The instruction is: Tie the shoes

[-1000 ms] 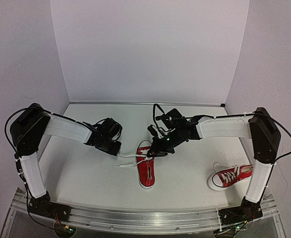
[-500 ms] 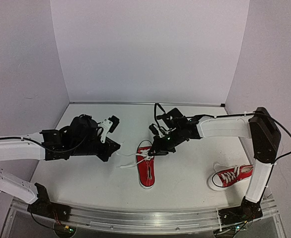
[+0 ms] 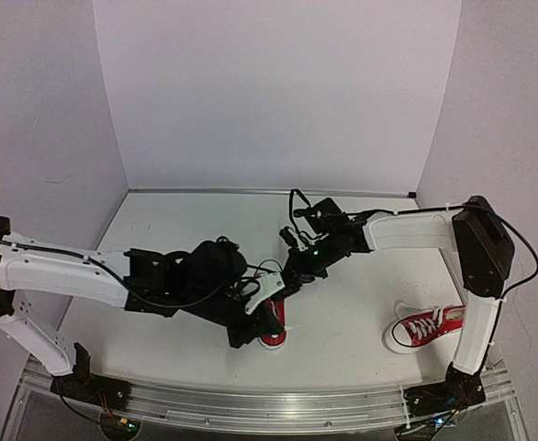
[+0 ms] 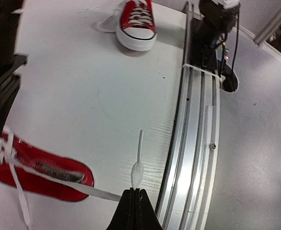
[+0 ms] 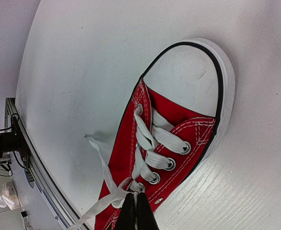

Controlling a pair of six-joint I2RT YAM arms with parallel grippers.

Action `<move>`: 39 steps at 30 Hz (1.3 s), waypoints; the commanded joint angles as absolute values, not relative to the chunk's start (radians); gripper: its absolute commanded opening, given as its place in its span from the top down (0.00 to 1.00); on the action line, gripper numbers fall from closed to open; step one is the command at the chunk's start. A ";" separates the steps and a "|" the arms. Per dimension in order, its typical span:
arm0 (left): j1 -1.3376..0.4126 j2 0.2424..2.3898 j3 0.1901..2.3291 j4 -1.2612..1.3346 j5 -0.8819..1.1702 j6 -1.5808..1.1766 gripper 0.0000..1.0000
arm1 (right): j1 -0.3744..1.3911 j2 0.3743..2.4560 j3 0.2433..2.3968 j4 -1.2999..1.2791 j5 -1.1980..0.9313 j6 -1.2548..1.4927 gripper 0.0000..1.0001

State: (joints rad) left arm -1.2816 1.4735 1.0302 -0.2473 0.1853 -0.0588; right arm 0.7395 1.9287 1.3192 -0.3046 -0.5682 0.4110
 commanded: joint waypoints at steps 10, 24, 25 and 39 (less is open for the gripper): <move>-1.293 1.998 1.639 -0.395 0.391 0.475 1.00 | 0.741 1.947 1.391 -0.293 -0.693 0.307 1.00; -1.265 2.165 1.734 -0.394 0.241 0.650 0.97 | 0.728 2.006 1.428 -0.318 -0.716 0.255 1.00; -1.265 2.162 1.725 -0.382 0.227 0.652 0.94 | 0.727 2.008 1.429 -0.319 -0.717 0.253 1.00; -1.249 1.901 1.512 -0.294 0.100 0.486 0.45 | 0.729 2.005 1.449 -0.317 -0.758 0.286 1.00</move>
